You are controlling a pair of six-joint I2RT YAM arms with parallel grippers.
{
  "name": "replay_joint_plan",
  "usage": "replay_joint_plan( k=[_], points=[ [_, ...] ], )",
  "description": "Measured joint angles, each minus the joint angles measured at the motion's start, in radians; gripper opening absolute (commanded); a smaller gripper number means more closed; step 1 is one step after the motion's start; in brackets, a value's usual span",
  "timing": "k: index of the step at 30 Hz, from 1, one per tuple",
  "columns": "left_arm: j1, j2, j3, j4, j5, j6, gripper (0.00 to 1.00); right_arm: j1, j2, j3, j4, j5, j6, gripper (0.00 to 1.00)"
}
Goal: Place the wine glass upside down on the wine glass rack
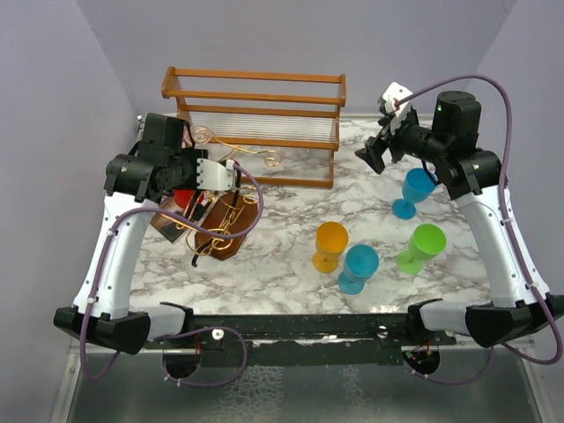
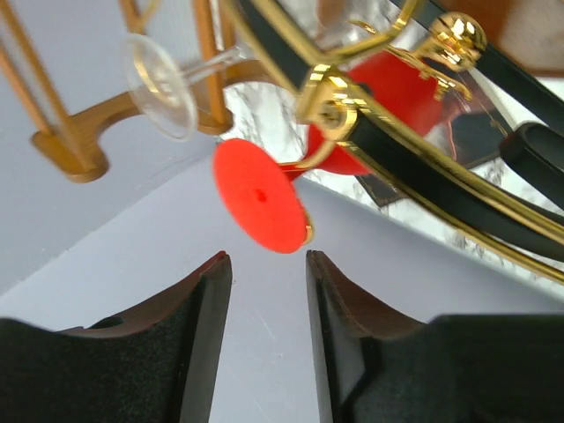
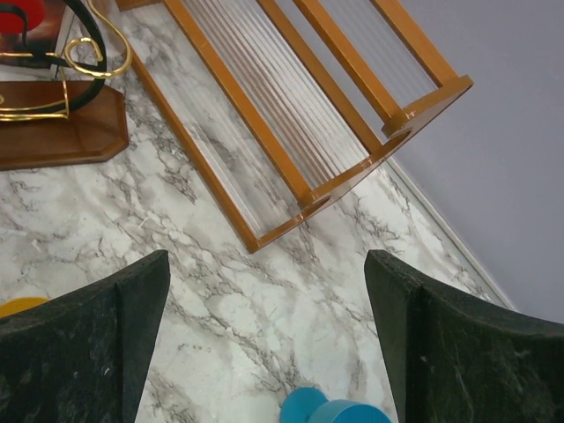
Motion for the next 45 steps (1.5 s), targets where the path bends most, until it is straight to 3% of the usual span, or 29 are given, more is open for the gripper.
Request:
replay_joint_plan(
  k=[8,14,18,22,38,45],
  points=[
    [-0.002,-0.003,0.149,0.034,0.174,-0.177,0.67,-0.024,-0.046,-0.072,-0.019,0.154,0.029,0.88],
    [-0.002,0.005,0.156,0.215,0.255,-0.518,0.84,-0.236,-0.047,-0.176,-0.024,0.229,0.108,0.84],
    [-0.002,0.034,0.172,0.349,0.258,-0.758,0.88,-0.330,-0.037,-0.246,-0.039,0.298,0.134,0.79],
    [-0.002,0.063,0.188,0.423,0.258,-0.902,0.89,-0.346,-0.006,-0.264,-0.041,0.354,0.141,0.70],
    [-0.002,0.090,0.203,0.467,0.257,-1.010,0.89,-0.431,0.175,-0.263,-0.044,0.448,0.135,0.43],
    [-0.002,0.101,0.205,0.467,0.257,-1.010,0.89,-0.460,0.222,-0.258,-0.048,0.413,0.132,0.22]
  ],
)
